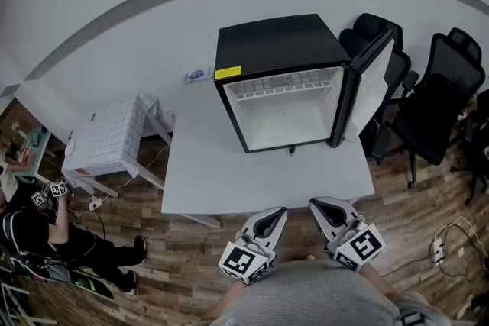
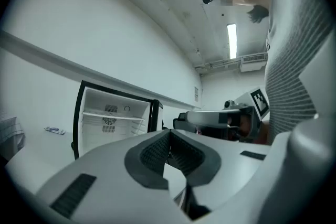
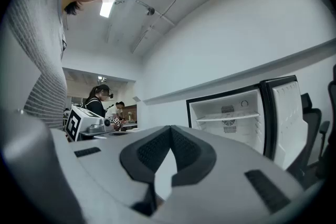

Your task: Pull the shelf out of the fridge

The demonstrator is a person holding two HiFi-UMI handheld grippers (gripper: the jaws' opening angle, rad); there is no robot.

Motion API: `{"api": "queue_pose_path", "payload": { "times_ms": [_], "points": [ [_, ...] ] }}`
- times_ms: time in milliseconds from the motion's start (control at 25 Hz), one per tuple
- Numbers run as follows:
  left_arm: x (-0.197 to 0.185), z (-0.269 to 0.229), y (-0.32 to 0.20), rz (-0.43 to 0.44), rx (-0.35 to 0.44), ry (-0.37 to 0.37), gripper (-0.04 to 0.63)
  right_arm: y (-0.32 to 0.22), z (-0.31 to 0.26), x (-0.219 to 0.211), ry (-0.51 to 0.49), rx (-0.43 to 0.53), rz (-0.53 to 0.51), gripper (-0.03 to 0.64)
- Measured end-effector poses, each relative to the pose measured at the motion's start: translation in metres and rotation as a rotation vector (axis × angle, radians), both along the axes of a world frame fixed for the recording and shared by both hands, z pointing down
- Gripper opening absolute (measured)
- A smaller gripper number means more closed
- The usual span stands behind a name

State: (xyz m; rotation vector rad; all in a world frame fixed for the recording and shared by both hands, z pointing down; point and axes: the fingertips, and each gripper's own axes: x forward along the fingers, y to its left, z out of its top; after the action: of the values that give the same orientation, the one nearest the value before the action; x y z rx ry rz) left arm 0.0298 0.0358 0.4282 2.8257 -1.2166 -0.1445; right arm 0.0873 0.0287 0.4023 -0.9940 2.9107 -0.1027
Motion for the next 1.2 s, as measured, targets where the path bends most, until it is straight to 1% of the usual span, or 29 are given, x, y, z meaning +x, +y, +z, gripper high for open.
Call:
{"api": "queue_pose_path", "payload": {
  "times_ms": [120,240,440,520,640,800,1000,1120,1200],
  "points": [
    [-0.001,0.005,0.0,0.011,-0.023,-0.021,0.011,-0.003,-0.002,0.0,0.006,0.009,0.013,0.012],
    [-0.001,0.001,-0.002,0.007,-0.009,-0.014,0.011,-0.005,-0.002,0.001,0.01,0.019,0.018,0.012],
    [0.0,0.003,-0.002,0.01,-0.012,-0.021,0.011,-0.007,-0.003,0.003,0.014,0.023,0.025,0.012],
    [0.0,0.004,-0.002,0.014,-0.02,-0.028,0.011,-0.006,-0.004,0.002,0.011,0.025,0.016,0.012],
    [0.0,0.003,-0.002,0.01,-0.017,-0.02,0.011,0.002,-0.006,-0.005,0.008,0.044,-0.027,0.012],
    [-0.001,0.003,-0.001,0.004,-0.022,-0.021,0.011,0.007,-0.006,-0.01,0.037,0.073,-0.041,0.014],
    [0.0,0.006,0.002,0.005,-0.027,-0.026,0.011,0.01,-0.002,-0.012,0.04,0.063,-0.049,0.014],
    [-0.002,0.015,0.002,0.001,-0.057,-0.035,0.012,0.008,-0.002,-0.01,0.02,0.054,-0.045,0.014],
    [-0.002,0.013,0.002,-0.004,-0.05,-0.03,0.011,0.008,0.0,-0.008,0.022,0.05,-0.039,0.014]
  ]
}}
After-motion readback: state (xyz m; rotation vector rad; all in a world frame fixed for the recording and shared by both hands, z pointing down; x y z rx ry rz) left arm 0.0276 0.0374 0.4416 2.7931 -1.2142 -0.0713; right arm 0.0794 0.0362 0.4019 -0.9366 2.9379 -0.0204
